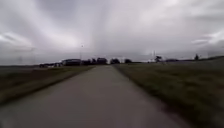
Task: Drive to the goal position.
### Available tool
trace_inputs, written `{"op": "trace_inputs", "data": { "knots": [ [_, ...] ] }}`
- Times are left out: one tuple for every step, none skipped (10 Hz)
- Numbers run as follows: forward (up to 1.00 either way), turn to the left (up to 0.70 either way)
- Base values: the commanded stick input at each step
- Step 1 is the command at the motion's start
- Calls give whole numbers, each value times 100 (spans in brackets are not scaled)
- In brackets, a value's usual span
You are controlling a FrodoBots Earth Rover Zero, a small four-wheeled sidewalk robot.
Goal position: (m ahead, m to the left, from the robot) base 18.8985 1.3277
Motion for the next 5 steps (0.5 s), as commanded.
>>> {"op": "trace_inputs", "data": {
  "knots": [
    [70,0],
    [70,0],
    [70,0],
    [70,0],
    [70,0]
  ]
}}
